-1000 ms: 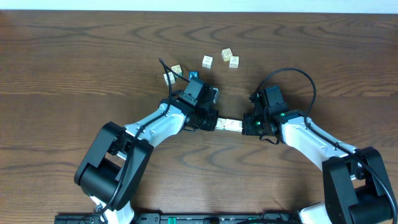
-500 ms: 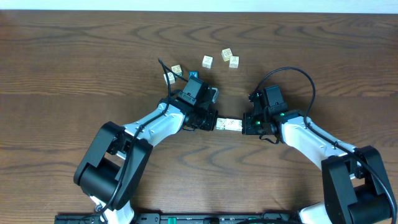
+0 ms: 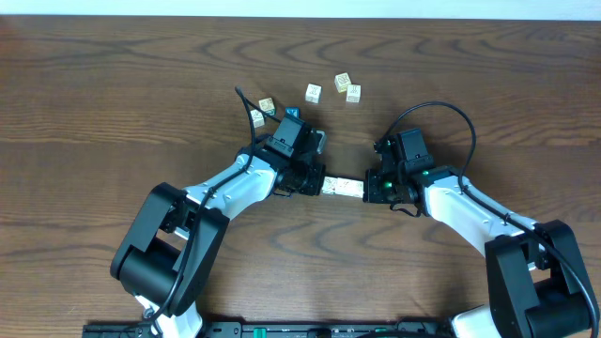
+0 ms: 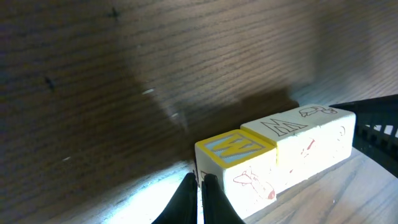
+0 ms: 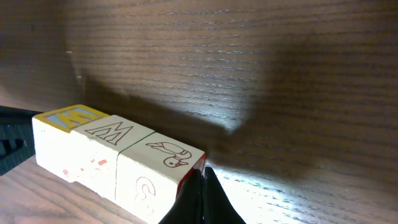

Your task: Lift 3 blocks

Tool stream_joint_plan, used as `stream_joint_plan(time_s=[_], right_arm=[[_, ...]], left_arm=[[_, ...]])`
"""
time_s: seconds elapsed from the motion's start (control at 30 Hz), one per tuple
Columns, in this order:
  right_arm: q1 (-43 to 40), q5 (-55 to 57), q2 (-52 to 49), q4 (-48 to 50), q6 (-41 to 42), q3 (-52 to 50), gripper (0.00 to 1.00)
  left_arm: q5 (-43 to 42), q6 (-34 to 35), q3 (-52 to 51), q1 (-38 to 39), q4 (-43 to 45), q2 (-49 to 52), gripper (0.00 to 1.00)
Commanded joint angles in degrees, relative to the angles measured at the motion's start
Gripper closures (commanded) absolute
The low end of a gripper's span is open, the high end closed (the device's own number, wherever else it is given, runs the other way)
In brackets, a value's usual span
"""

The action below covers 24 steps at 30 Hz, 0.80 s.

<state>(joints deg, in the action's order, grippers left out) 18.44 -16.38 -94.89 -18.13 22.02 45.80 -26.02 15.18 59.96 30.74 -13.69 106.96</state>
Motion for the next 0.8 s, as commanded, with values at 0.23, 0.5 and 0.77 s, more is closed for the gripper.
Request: stream_joint_plan(time_s=[0.23, 0.5, 0.77], right_arm=[[2.78, -13.16, -0.15, 1.64, 0.68, 1.03, 0.99], [2.78, -13.29, -0.15, 1.66, 0.35, 1.03, 0.99], [2.78, -13.70, 0.15, 1.66, -0.04, 1.03, 0.99]], left_arm=[[-7.91, -0.13, 1.51, 1.84, 1.01, 0.52, 0.93], [-9.11, -0.39, 1.51, 1.84, 1.31, 0.52, 0.93], [-12.87, -1.36, 1.57, 1.79, 3.08, 0.52, 0.93]])
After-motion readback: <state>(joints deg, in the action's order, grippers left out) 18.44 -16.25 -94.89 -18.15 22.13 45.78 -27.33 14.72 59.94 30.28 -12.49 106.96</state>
